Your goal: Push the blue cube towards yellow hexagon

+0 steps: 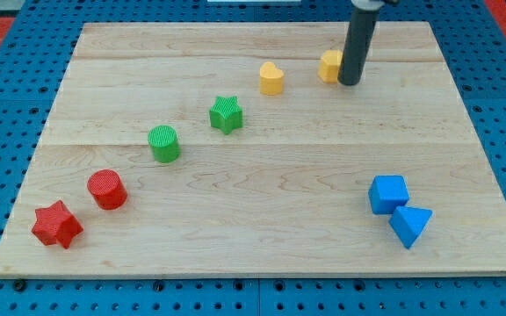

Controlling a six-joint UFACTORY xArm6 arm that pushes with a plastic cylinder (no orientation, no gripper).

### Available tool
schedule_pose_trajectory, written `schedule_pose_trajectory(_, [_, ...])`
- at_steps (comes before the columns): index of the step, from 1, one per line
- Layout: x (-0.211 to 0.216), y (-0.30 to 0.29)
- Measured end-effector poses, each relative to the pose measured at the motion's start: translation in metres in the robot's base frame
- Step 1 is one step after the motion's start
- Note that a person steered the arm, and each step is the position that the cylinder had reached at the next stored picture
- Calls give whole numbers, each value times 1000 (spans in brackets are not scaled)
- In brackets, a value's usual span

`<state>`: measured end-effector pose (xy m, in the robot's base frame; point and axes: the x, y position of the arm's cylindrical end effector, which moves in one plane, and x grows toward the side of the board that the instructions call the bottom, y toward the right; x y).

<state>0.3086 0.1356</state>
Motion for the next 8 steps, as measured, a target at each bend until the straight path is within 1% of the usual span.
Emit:
schedule_pose_trajectory(1, [0,-5])
schedule_pose_trajectory(2, [56,67])
schedule_pose_trajectory(3, [137,159])
schedule_pose_trajectory(4, [264,168])
schedule_pose_trajectory(5, [288,115])
schedule_pose_trajectory(6, [283,48])
schedule_pose_trajectory(7, [264,10])
schedule_pose_trajectory(8, [215,1])
